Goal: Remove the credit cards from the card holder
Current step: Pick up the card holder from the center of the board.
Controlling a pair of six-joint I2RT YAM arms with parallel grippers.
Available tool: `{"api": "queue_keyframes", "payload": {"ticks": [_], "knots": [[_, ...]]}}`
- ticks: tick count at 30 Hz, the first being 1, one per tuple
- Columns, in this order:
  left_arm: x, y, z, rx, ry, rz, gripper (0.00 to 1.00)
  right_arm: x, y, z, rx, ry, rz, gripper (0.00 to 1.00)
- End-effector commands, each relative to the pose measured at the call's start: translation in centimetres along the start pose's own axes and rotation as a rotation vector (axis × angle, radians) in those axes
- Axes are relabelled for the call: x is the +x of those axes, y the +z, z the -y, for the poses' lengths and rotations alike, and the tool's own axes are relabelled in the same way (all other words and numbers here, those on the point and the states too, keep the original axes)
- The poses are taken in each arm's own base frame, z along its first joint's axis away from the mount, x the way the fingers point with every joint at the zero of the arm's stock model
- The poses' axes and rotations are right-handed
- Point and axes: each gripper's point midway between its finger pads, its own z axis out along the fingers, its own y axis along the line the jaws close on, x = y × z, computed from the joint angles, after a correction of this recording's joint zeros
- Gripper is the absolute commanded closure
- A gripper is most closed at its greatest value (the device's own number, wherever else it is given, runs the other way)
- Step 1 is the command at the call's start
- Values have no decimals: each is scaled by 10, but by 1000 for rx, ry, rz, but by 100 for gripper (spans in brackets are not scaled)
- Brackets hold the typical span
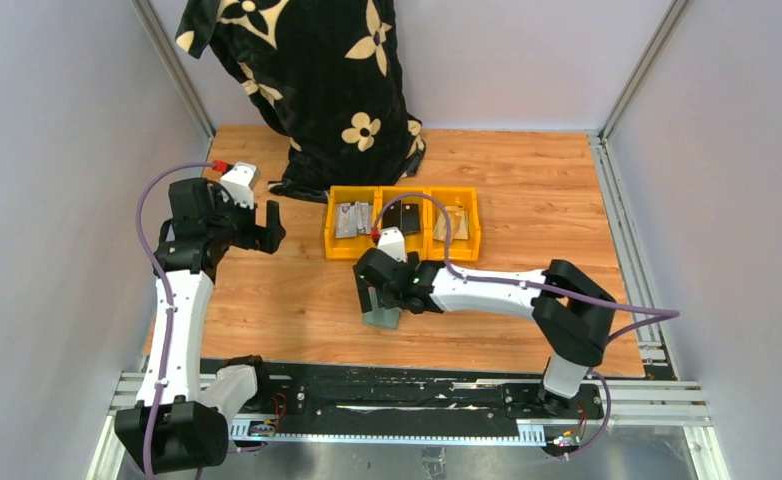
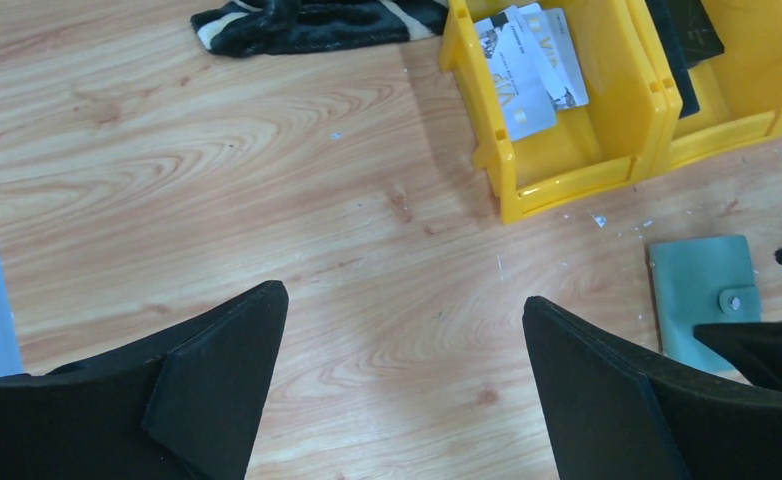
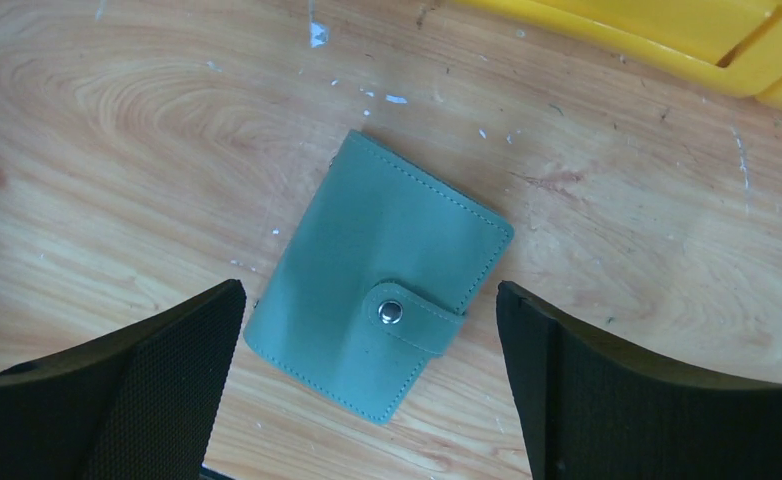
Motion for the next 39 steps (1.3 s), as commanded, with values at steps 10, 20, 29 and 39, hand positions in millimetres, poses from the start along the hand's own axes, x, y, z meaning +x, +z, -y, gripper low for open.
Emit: {"api": "queue_keyframes", "payload": {"ticks": [10,20,29,39], "knots": [[-21,-16,11,50,44,52,0,36,13,2,273,-3,-68,1],[-29,-22,17,76,26,67,0,62,16,28,276,18,-91,2],[-35,-27,28,119,-15,83,0,71,17,20,183,-32,-149,0],[-44,-29,32,144,-48,92,0,75,19,26,141,-8,-153,14]]}}
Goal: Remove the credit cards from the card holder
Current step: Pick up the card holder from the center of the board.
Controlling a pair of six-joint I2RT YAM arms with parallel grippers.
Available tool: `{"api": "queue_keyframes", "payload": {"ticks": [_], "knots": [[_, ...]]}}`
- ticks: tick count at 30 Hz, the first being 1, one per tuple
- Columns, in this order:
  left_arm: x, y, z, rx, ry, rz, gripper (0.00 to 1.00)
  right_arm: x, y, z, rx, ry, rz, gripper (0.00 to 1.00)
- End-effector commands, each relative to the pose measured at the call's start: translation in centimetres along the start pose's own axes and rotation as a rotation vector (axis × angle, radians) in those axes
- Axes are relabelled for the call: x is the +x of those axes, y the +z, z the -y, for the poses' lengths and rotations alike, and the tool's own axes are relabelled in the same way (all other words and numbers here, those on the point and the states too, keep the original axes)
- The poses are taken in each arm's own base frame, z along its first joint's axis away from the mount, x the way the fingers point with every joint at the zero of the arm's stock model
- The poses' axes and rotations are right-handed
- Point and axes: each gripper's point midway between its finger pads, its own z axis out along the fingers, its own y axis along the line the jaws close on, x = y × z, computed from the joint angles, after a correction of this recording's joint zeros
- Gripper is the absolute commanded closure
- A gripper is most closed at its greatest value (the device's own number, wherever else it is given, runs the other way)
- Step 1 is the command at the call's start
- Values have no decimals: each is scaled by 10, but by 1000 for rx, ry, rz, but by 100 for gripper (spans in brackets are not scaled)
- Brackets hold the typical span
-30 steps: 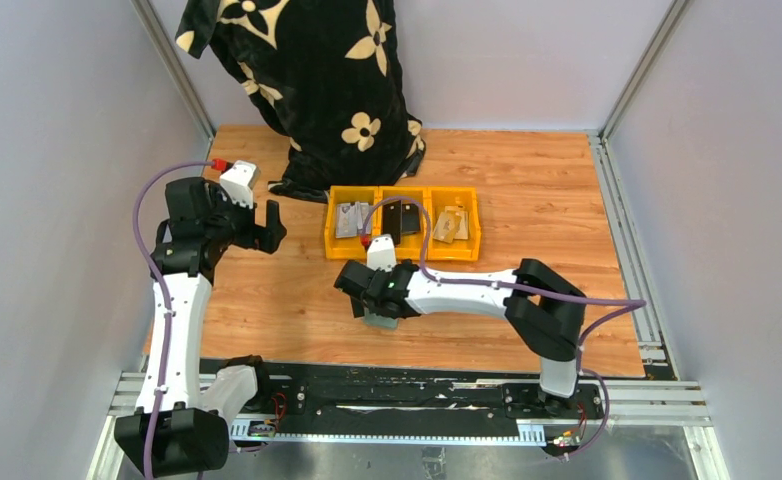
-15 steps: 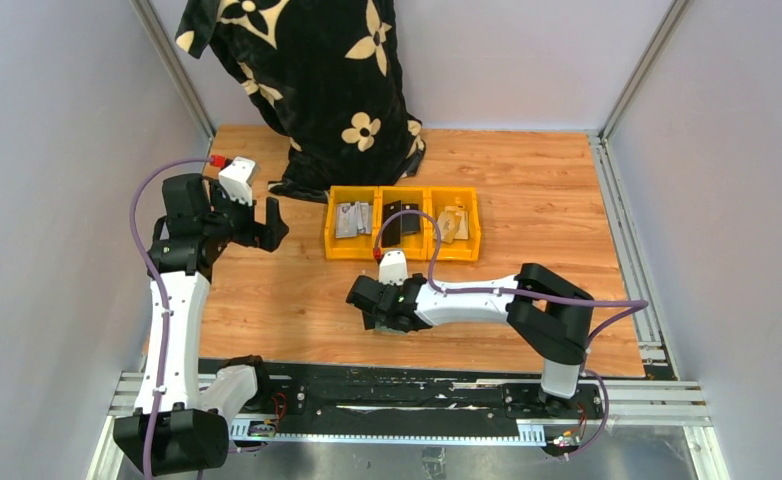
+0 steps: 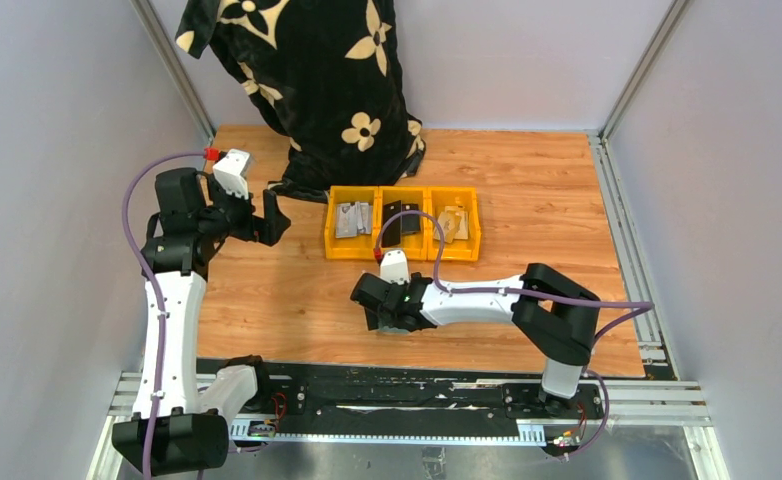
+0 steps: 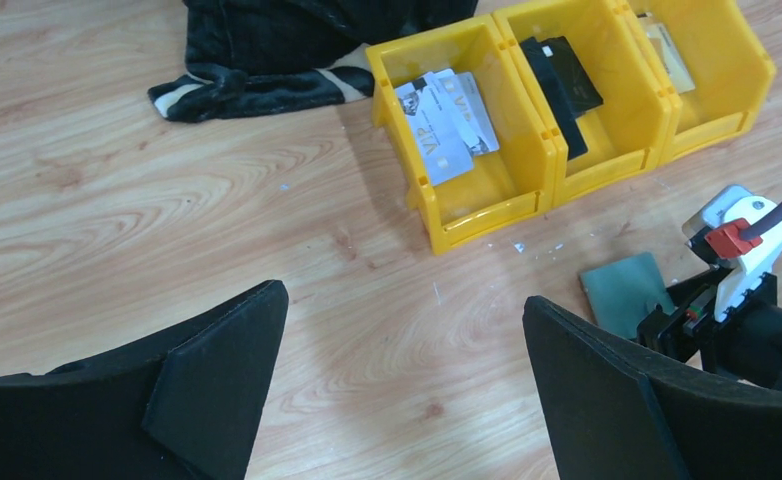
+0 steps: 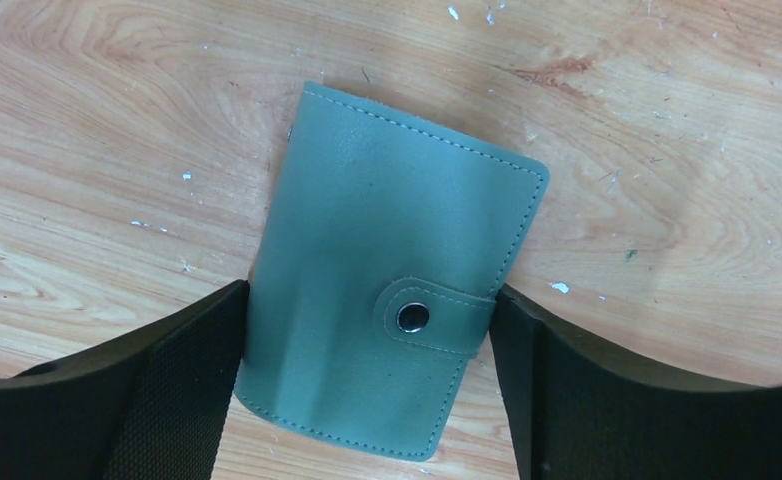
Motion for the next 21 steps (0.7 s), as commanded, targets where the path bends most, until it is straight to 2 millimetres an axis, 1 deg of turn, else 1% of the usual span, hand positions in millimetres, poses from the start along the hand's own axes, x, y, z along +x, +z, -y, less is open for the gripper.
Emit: {"api": "queue_keyframes", "payload": {"ticks": [1,3,5,6,7,11,13,14,15,16,18,19,21], "knots": [[-4,-2,8,40,-44,3,0,19,6,14,-12,-38,-72,18],[-2,-1,10,51,-58,-3,0,11,4,10,-37,-60,-44,25],[2,1,12,63,-80,-12,0,-1,-1,7,-67,-75,5,28],[3,1,14,75,-96,-16,0,-11,-7,3,-94,-80,44,29],[6,2,17,86,-109,-20,0,-17,-10,1,-111,-81,67,29],[15,6,27,137,-195,-42,0,-46,-34,-11,-199,-100,183,27],[16,8,35,179,-254,-52,0,-60,-48,-16,-235,-109,239,27],[16,8,40,203,-280,-55,0,-68,-57,-20,-257,-115,273,26],[14,7,45,230,-317,-56,0,-80,-70,-25,-287,-117,320,26],[12,6,49,246,-338,-57,0,-86,-77,-26,-292,-127,350,26],[6,1,63,318,-413,-61,0,-104,-96,-30,-317,-136,416,25],[3,-2,70,352,-444,-61,0,-119,-110,-35,-347,-127,471,25],[-5,-9,82,415,-494,-61,0,-138,-128,-41,-380,-132,536,25]]}}
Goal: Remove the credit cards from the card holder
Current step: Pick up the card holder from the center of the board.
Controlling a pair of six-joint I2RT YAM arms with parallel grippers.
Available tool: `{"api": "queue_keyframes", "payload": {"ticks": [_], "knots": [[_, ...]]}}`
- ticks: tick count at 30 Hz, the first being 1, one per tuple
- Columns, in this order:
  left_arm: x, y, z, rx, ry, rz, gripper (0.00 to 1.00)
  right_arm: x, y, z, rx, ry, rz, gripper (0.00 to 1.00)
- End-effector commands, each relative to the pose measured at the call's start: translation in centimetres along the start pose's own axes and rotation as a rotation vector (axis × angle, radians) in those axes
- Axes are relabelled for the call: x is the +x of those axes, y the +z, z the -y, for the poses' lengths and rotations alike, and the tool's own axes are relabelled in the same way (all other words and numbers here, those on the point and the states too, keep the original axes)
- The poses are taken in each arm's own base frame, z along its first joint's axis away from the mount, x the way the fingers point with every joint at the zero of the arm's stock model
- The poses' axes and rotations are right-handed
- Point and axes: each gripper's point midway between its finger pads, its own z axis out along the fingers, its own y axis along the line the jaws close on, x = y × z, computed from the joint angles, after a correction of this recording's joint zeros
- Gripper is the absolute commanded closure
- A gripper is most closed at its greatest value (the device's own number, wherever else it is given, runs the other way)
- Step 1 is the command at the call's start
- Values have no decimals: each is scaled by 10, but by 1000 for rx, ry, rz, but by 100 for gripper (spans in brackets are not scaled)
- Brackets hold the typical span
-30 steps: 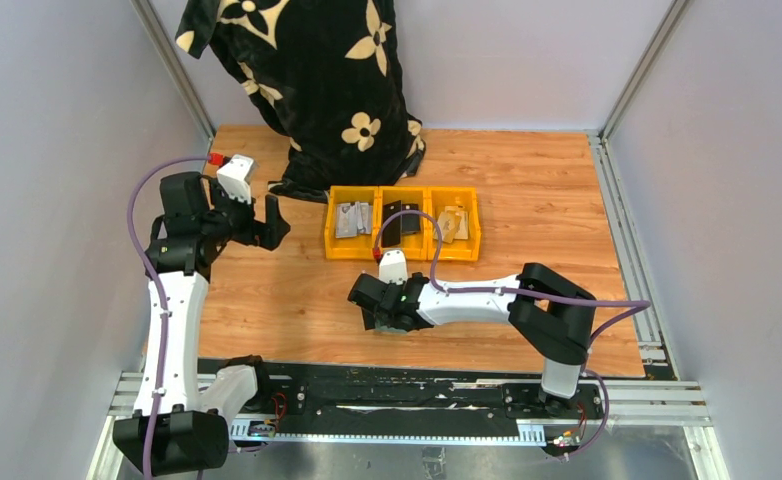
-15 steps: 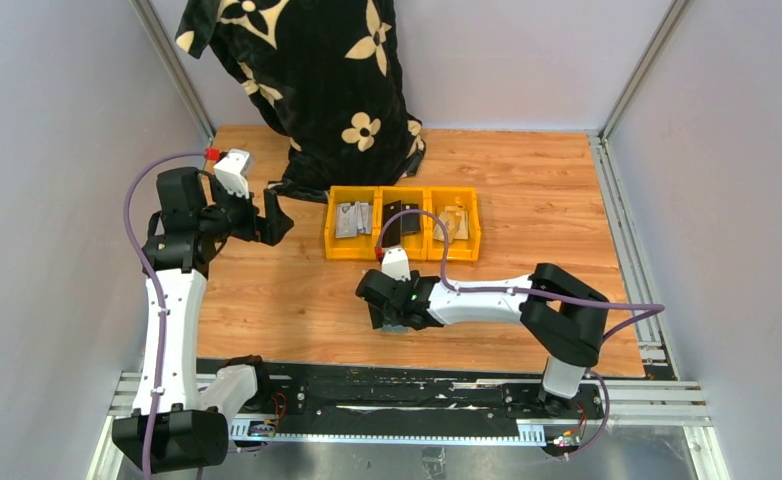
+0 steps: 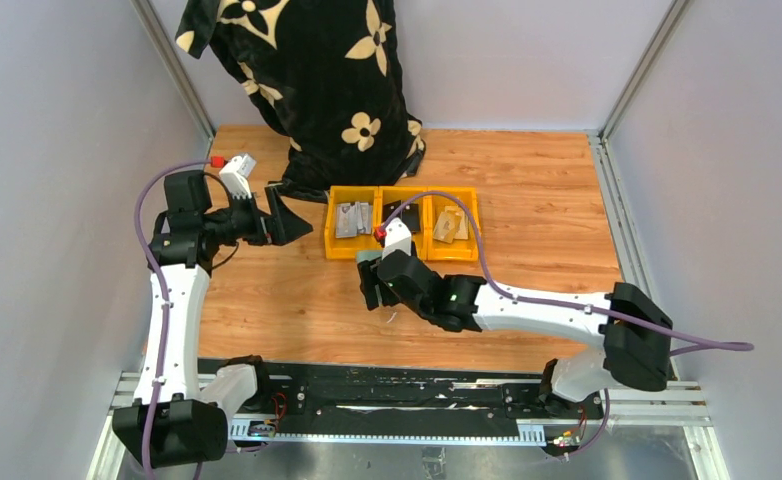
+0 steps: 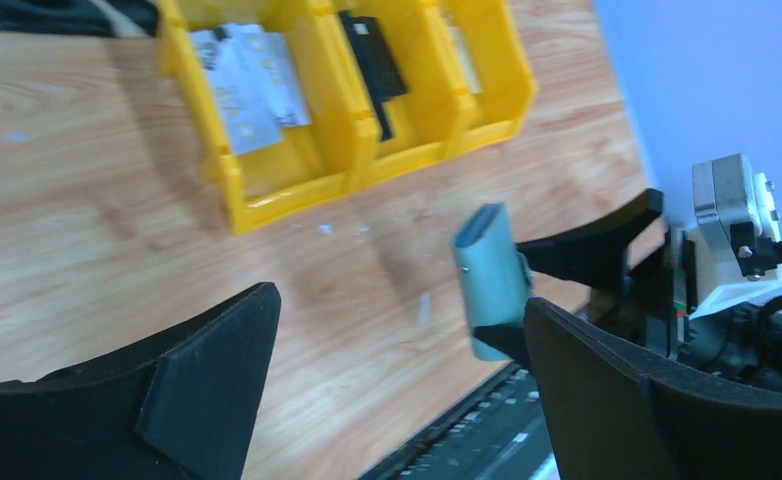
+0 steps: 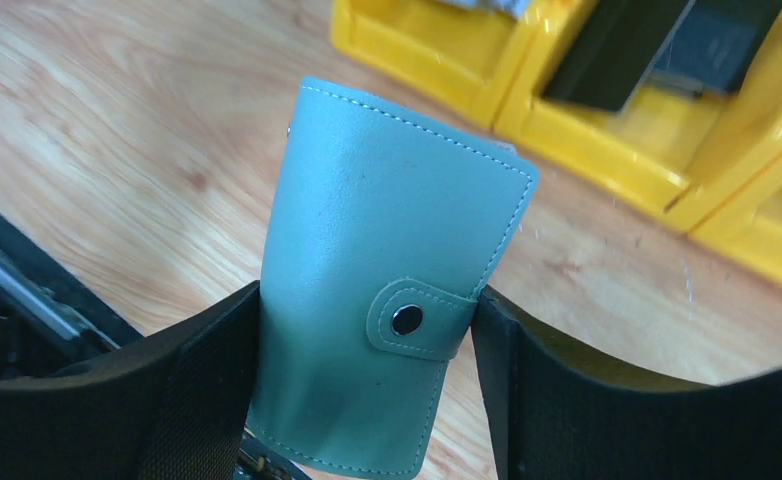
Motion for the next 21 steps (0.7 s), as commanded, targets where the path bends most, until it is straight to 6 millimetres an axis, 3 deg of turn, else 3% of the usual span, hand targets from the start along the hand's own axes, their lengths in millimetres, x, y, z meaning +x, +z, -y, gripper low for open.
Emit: {"api": "queue_keyframes", "payload": {"ticks": [1,4,8,15,21], "knots": [[-3,-8,44,183,-163,-18,0,-75,-22,-24,-72,-41,223,25],[0,-11,64,227,-165,-35,0,-106,-35,-43,-138,-54,296,24],[4,-17,89,284,-150,-48,0,-129,-47,-65,-202,-87,350,23],[5,-29,106,327,-152,-31,2,-139,-56,-89,-256,-119,397,23],[8,-34,114,358,-137,-33,9,-153,-57,-106,-287,-133,429,22]]}}
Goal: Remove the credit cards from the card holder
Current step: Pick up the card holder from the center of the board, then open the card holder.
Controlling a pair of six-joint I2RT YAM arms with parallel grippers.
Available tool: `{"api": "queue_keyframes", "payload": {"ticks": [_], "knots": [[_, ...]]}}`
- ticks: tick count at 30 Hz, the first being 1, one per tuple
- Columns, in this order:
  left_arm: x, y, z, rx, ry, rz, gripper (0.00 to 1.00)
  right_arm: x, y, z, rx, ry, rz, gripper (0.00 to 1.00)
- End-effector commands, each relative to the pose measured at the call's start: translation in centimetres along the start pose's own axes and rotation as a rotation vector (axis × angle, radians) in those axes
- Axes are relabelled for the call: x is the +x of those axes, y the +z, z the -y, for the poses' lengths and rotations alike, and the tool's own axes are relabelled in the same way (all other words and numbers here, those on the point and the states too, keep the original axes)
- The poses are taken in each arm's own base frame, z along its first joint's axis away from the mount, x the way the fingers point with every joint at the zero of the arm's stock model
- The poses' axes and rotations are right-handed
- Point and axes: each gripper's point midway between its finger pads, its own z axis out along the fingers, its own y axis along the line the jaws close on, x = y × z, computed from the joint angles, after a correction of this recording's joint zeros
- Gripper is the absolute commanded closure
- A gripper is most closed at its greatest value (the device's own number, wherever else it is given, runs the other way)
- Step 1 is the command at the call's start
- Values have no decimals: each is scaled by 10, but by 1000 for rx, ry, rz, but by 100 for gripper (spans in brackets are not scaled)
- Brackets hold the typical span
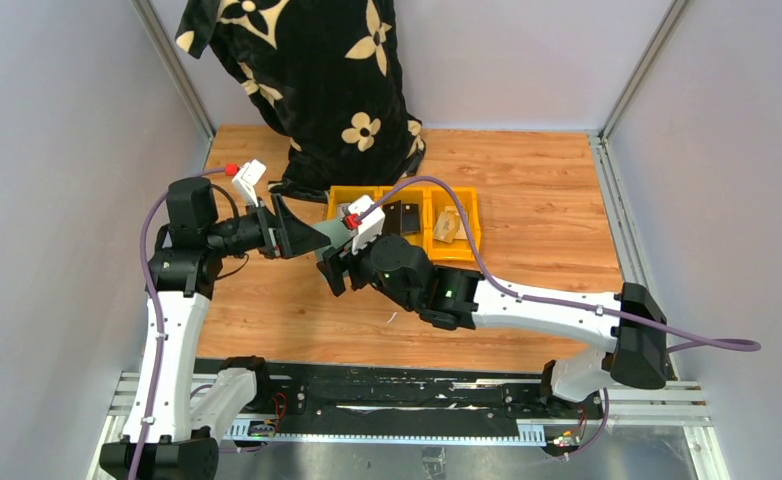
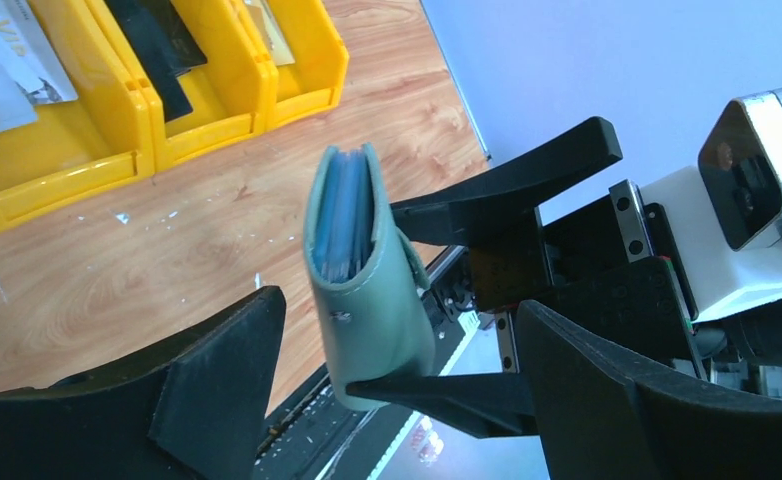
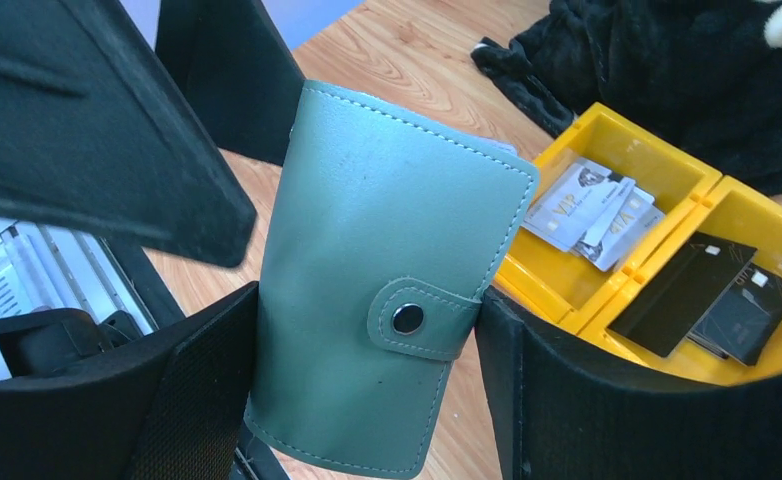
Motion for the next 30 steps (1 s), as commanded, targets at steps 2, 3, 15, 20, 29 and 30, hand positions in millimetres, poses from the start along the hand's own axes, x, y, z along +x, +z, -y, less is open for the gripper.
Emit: {"api": "queue_keyframes", "payload": {"ticks": [2,3,15,20,29,30], "knots": [[3,-4,16,48,34,1,14,-41,4,-24,-60,-7,106,22],[3,-4,14,41,43,4,17,-44,3,-27,-66,-9,114,22],[-18,0,-4,-64,28,104,90,-56,-21,-21,-49,35,152,15],[-22,-2,-5,-88,37,128,97,-67,-47,12,67,89,201,15],[-23,-3,-3,-93,18,137,100,-69,-43,8,65,37,158,30],[-23,-4,-2,-93,20,137,100,-69,-40,5,55,30,153,31]]}}
